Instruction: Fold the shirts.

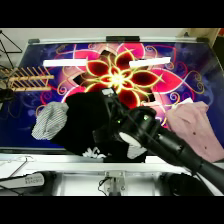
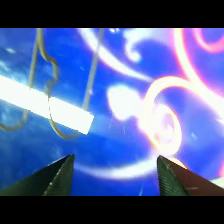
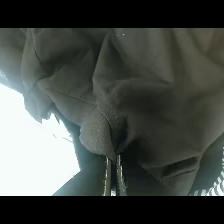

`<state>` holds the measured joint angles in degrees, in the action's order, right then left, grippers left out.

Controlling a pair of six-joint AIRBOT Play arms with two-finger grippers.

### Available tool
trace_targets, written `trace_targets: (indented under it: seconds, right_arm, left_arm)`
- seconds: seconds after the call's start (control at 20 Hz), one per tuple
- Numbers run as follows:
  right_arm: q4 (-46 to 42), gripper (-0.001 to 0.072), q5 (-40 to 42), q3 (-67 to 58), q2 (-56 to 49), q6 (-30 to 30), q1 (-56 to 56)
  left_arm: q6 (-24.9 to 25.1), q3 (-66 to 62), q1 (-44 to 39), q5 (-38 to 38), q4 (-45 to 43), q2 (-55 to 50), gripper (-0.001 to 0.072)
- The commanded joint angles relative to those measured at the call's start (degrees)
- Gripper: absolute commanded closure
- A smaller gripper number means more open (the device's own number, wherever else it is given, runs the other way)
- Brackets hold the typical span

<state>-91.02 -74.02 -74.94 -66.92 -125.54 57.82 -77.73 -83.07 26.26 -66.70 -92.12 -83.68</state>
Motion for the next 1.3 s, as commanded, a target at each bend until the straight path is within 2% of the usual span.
trace_targets:
  seconds: [0.0,0.1,0.15,0.45,0.9,0.95,1.0,1.25]
  right_arm:
    - [0.46,0.0644,-0.63,0.02,-2.40,0.15,0.00]
    - [0.81,0.0644,-0.63,0.02,-4.22,1.20,0.02]
    - [0.81,0.0644,-0.63,0.02,-4.76,1.84,0.00]
    - [-0.15,0.0645,-0.55,0.02,-5.42,5.68,0.00]
    - [-1.03,0.0644,-0.55,0.02,-5.42,5.73,0.00]
    - [-1.05,0.0645,-0.52,0.02,-5.42,5.73,0.00]
    - [-1.07,0.0644,-0.55,0.02,-5.42,5.73,0.00]
    - [-1.77,0.0645,-0.55,0.02,-5.42,5.73,0.00]
  left_arm:
    - [6.05,-5.64,4.04,1.05,4.09,-7.58,0.0079]
    - [12.57,-7.56,6.45,0.94,6.71,-10.08,0.0032]
    - [15.41,-7.96,7.43,0.59,6.64,-11.06,0.0031]
    - [22.10,-8.07,10.14,-0.37,7.13,-15.52,0.0030]
    - [24.22,-8.04,10.12,0.63,8.44,-19.98,0.0034]
    - [24.48,-8.04,10.12,0.59,9.22,-20.46,0.0049]
    - [24.61,-8.04,10.12,0.31,9.66,-20.87,0.0097]
    - [24.61,-7.96,10.10,-1.07,9.66,-22.12,0.0102]
